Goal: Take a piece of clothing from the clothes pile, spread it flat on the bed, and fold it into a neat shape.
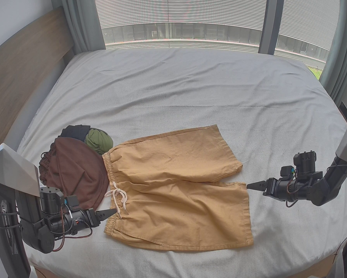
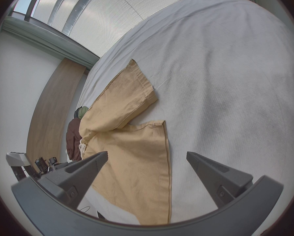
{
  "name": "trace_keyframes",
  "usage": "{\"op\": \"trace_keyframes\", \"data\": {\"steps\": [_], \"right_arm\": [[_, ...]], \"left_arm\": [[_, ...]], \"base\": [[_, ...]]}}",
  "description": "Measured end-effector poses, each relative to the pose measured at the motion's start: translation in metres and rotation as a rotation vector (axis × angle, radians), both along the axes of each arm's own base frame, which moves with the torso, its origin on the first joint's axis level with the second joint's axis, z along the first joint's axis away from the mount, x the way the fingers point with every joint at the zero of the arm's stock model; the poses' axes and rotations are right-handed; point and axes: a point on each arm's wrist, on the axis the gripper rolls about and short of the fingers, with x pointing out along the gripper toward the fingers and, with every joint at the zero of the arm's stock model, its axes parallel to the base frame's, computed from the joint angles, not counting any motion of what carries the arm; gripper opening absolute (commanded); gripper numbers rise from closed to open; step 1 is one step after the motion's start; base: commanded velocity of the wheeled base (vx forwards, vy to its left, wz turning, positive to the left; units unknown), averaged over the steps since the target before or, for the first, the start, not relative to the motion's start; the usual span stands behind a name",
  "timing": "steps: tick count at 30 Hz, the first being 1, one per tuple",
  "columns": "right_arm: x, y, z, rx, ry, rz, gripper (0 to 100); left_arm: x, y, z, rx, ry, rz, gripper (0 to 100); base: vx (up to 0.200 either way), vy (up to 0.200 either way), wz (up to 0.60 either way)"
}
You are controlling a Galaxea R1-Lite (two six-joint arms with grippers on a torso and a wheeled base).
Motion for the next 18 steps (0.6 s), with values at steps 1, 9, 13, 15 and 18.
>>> {"op": "trace_keyframes", "data": {"steps": [1,9,13,15,18], "right_arm": [[0.004,0.001,-0.002,0.000,-0.003,0.000,100],[0.038,0.005,-0.024,0.005,-0.072,0.001,100],[0.048,0.008,-0.036,0.005,-0.113,0.001,100],[0.052,0.009,-0.041,0.006,-0.127,0.003,100],[0.057,0.012,-0.050,0.009,-0.139,0.010,100]], "left_arm": [[0.000,0.000,0.000,0.000,-0.001,-0.001,100],[0.001,-0.003,0.000,-0.004,-0.003,-0.011,100],[0.001,-0.005,-0.001,-0.004,0.001,-0.021,100],[0.000,-0.007,-0.002,-0.005,0.005,-0.026,100],[0.000,-0.008,-0.003,-0.005,0.009,-0.031,100]], "base": [[0.000,0.000,0.00],[0.000,0.000,0.00],[0.000,0.000,0.00],[0.000,0.000,0.00],[0.000,0.000,0.00]]}}
